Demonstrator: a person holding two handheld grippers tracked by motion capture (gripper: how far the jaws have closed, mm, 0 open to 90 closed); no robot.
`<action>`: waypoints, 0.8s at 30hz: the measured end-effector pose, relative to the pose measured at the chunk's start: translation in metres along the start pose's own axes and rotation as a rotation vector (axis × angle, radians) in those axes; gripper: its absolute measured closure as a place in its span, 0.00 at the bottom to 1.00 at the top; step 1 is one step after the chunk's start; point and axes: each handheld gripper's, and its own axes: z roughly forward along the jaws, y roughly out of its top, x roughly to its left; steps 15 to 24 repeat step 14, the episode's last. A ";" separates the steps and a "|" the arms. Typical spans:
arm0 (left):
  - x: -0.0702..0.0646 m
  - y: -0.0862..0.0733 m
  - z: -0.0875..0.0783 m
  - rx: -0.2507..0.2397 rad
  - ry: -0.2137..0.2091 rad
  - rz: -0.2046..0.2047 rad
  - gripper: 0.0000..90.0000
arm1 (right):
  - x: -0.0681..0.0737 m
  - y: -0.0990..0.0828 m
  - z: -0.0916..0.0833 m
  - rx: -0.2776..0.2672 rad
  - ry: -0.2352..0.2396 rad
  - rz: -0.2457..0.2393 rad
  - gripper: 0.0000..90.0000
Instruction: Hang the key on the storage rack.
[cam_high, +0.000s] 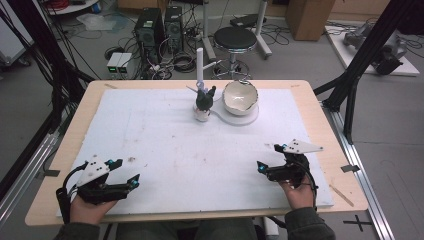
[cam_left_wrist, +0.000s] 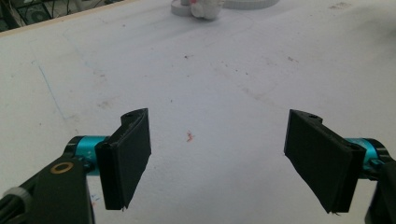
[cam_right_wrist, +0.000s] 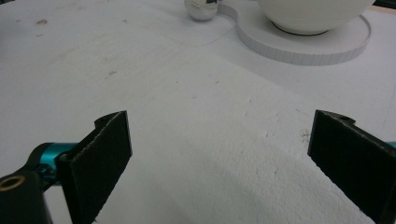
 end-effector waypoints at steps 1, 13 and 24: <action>0.000 -0.001 0.000 0.000 0.001 0.000 0.26 | 0.000 0.000 0.000 0.000 -0.001 -0.002 0.06; 0.001 -0.004 0.001 -0.003 0.004 0.004 0.26 | -0.001 -0.002 0.002 0.010 0.003 0.000 0.06; 0.001 -0.004 0.001 -0.003 0.005 0.004 0.26 | -0.001 -0.002 0.002 0.010 0.004 0.003 0.06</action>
